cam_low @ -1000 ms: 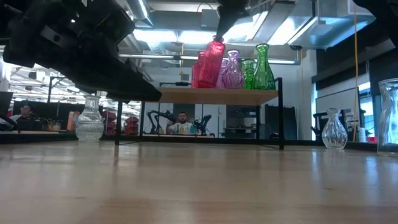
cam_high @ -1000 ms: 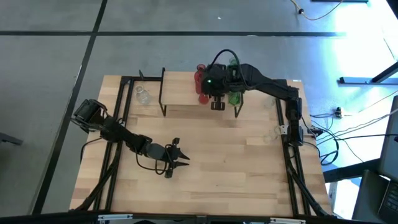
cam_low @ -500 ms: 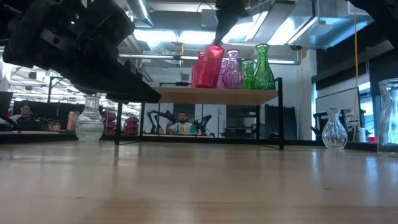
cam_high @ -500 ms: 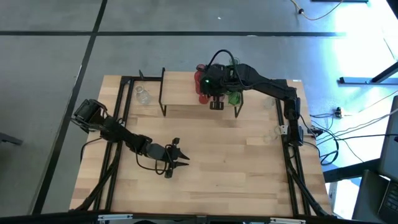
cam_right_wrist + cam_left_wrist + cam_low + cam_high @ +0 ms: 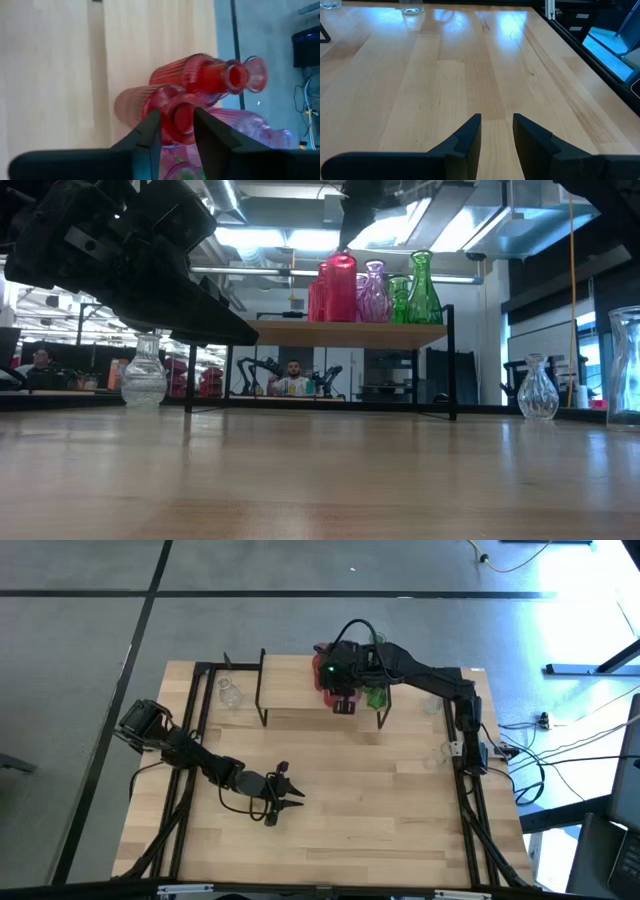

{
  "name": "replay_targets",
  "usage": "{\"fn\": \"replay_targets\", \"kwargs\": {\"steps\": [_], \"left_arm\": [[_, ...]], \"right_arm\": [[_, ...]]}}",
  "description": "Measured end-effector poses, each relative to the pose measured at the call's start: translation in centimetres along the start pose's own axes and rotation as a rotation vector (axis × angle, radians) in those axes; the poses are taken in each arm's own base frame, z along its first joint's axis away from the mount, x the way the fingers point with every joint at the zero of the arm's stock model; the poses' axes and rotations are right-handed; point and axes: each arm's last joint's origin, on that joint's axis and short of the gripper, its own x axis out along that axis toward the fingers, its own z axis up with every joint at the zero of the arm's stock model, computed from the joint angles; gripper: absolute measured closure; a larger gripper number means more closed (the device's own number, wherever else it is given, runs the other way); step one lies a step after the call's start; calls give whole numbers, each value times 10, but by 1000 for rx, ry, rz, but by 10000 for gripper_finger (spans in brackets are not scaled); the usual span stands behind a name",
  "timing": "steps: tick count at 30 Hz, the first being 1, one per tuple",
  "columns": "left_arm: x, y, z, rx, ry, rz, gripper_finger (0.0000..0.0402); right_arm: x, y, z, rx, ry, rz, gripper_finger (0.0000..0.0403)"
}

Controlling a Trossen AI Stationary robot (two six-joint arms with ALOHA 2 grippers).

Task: Sort vases onto shelf
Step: Put the red vase on the shelf aligned with the other red vases, then put the bottom transparent vase on the shelf

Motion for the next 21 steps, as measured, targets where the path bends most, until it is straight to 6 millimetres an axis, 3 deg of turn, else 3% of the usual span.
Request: {"fn": "replay_targets", "kwargs": {"steps": [11,14,21], "left_arm": [[0,0,0,0,0,0,296],[0,0,0,0,0,0,296],[0,0,0,1,2,0,296]], "right_arm": [[-2,2,7,-19,-59,-15,298],[-15,8,5,-33,-71,-6,299],[-66,39,-9,-36,-82,88,299]]}}
